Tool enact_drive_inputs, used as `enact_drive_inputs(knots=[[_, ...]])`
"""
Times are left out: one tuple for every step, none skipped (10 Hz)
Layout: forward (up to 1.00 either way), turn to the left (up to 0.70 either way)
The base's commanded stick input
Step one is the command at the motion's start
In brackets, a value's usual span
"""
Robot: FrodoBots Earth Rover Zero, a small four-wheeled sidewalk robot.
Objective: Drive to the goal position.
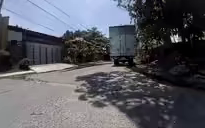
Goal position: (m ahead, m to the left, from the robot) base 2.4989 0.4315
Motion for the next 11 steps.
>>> enact_drive_inputs(knots=[[1.0, 0.0], [1.0, 0.17], [1.0, 0.34], [1.0, 0.34], [1.0, 0.0], [1.0, 0.0], [1.0, 0.0], [1.0, 0.0], [1.0, 0.0], [1.0, 0.0], [1.0, 0.0]])
